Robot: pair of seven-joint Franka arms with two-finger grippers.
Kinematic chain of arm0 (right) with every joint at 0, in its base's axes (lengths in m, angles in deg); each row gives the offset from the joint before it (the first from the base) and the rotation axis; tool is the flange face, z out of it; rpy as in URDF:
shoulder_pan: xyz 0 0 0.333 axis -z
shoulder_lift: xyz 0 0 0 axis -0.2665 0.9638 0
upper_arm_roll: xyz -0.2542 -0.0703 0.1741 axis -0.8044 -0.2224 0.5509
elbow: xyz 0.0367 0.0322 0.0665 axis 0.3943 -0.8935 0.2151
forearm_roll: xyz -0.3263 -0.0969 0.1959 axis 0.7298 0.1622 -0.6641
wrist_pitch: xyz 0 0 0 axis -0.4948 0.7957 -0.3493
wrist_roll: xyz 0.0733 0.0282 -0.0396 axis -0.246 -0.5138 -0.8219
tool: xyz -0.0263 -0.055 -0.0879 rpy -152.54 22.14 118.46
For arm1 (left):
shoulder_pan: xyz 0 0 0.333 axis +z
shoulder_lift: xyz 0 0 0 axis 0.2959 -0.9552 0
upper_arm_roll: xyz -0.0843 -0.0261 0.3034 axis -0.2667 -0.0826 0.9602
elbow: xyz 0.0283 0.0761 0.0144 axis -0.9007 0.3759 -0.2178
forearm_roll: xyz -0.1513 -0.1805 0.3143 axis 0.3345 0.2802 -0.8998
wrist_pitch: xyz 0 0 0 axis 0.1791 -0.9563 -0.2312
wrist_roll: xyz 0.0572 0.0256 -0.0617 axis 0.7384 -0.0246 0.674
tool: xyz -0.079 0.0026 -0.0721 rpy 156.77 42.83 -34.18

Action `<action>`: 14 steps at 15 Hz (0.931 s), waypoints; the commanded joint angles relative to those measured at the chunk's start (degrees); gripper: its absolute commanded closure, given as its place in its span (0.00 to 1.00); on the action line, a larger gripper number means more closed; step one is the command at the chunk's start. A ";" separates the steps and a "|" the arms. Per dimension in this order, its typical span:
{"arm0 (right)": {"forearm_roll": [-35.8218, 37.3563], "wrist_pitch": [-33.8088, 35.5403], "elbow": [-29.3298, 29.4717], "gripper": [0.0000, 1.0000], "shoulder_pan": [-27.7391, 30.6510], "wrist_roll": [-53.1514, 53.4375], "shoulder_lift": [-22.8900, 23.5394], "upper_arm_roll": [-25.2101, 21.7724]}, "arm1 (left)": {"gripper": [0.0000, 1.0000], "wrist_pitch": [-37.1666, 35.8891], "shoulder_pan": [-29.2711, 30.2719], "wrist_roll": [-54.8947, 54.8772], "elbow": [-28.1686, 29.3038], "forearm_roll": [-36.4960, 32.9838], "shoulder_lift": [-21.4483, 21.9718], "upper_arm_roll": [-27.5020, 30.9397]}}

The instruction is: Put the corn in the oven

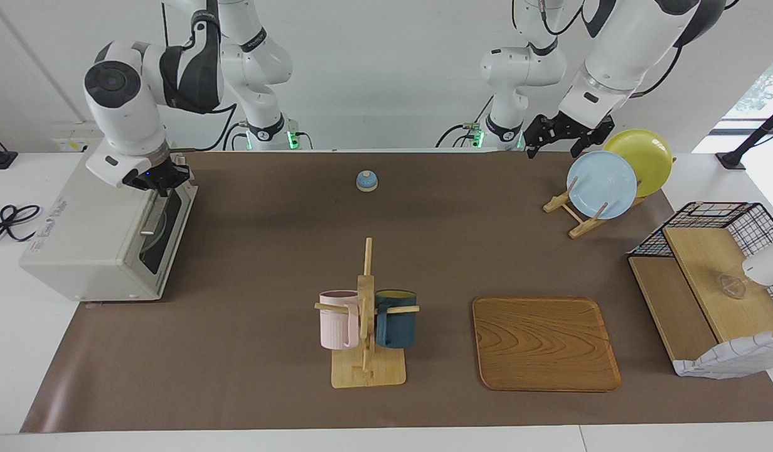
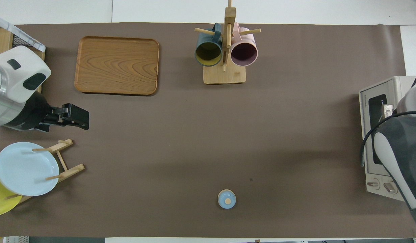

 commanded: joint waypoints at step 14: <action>-9.73 12.44 18.50 0.00 0.89 6.54 3.61 0.16 | 0.00 -0.87 0.89 -0.12 -0.30 0.83 0.30 -0.33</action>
